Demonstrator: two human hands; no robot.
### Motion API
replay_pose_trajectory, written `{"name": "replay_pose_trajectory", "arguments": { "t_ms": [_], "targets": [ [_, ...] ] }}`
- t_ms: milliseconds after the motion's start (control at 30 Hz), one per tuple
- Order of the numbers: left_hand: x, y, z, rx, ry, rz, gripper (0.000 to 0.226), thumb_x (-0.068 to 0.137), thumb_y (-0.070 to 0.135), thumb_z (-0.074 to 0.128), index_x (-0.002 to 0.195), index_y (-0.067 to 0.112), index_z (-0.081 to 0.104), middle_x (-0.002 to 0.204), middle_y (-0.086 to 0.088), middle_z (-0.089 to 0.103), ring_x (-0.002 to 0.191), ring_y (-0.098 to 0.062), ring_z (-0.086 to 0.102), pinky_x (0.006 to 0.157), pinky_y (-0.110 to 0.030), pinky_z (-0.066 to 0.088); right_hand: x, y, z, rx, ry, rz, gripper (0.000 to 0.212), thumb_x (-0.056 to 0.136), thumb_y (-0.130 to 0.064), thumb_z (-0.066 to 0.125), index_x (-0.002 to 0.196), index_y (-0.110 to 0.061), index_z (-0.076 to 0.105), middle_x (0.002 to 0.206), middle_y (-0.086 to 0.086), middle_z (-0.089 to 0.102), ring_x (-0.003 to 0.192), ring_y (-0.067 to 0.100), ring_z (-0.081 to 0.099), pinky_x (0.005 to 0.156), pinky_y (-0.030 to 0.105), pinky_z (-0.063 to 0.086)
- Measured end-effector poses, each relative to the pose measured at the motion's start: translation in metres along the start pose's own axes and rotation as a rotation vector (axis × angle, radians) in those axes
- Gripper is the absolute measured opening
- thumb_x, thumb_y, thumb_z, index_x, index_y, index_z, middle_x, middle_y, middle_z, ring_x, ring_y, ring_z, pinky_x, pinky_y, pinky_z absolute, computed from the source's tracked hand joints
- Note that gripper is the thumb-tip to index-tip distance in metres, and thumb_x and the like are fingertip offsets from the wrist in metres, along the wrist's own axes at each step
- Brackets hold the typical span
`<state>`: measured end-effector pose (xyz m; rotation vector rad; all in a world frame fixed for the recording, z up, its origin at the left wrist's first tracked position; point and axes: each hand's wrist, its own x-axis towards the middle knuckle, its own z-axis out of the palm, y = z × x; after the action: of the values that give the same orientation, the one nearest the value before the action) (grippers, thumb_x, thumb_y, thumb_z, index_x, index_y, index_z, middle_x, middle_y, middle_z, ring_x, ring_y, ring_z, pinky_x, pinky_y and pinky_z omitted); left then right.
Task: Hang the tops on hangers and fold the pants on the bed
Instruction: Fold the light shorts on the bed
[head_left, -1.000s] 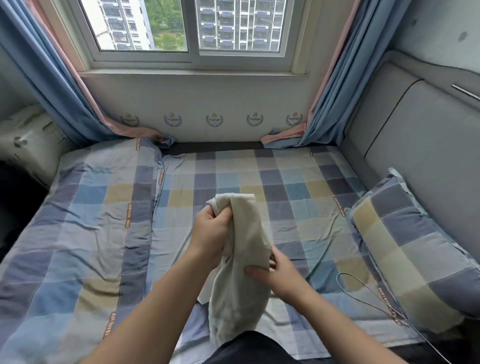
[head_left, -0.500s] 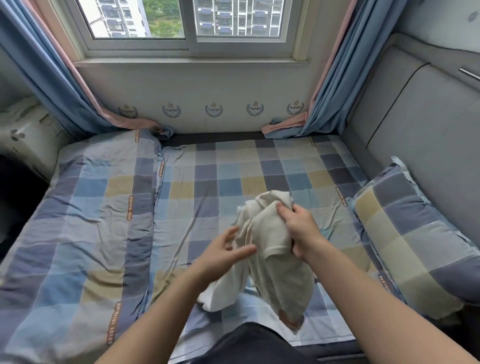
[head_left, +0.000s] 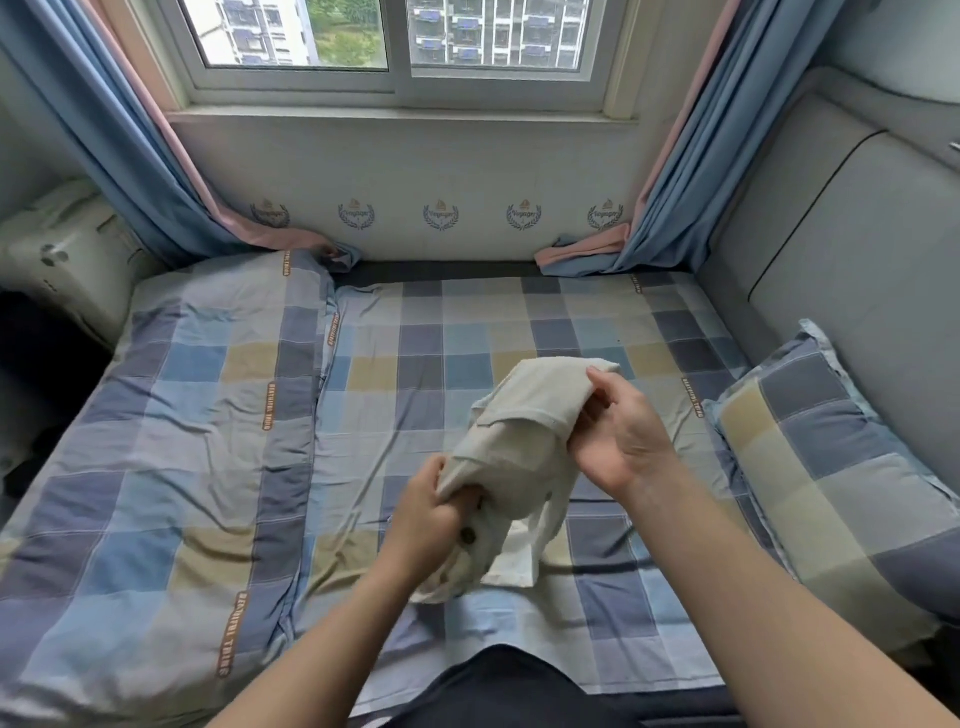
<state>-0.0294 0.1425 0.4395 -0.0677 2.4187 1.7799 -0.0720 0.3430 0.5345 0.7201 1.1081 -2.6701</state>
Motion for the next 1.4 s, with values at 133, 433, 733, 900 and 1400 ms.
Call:
{"name": "replay_pose_trajectory", "arguments": {
  "t_ms": [133,433,733,900,1400],
  "targets": [
    [0.016,0.02,-0.02,-0.121,0.095,-0.054,0.03,0.074,0.025,0.067,0.096,0.005,0.068,0.085,-0.011,0.072,0.068,-0.014,0.062,0.06,-0.032,0.048,0.006,0.011,-0.028,-0.38,0.04,-0.059,0.053,0.099,-0.024,0.058,0.148,-0.012,0.042,0.134,0.006,0.06,0.124,0.022,0.055,0.11,0.049,0.042],
    [0.017,0.046,-0.041,-0.351,-0.332,-0.233,0.028,0.078,0.014,0.073,0.098,-0.005,0.072,0.079,-0.014,0.067,0.067,-0.023,0.063,0.057,-0.027,0.051,-0.016,0.085,-0.047,-1.093,-0.342,-0.156,0.076,0.073,-0.053,0.081,0.138,-0.046,0.042,0.129,-0.019,0.06,0.119,0.0,0.059,0.103,0.033,0.05],
    [0.009,0.047,-0.064,-0.034,-0.637,-0.131,0.045,0.076,-0.001,0.073,0.119,0.009,0.068,0.098,-0.003,0.069,0.093,-0.015,0.066,0.08,-0.028,0.054,0.001,0.058,-0.033,-1.498,-0.26,-0.492,0.024,0.092,-0.009,0.056,0.108,-0.025,0.063,0.079,-0.001,0.065,0.067,0.013,0.058,0.064,0.033,0.047],
    [0.019,0.012,-0.056,0.484,-0.133,-0.035,0.032,0.083,-0.001,0.06,0.082,0.029,0.069,0.076,0.008,0.072,0.082,-0.018,0.066,0.066,-0.027,0.047,0.002,0.045,-0.03,-1.41,-0.171,-0.752,0.02,0.095,-0.002,0.049,0.104,-0.016,0.062,0.075,-0.012,0.059,0.066,0.003,0.055,0.06,0.017,0.039],
    [0.029,-0.01,-0.049,0.362,0.131,0.0,0.023,0.092,0.012,0.06,0.076,0.029,0.061,0.072,0.007,0.064,0.075,-0.024,0.06,0.061,-0.031,0.037,0.021,0.045,-0.118,-1.696,0.159,0.052,0.046,0.1,-0.017,0.051,0.144,-0.014,0.038,0.133,0.017,0.051,0.12,0.035,0.053,0.095,0.036,0.044]
  ]
}}
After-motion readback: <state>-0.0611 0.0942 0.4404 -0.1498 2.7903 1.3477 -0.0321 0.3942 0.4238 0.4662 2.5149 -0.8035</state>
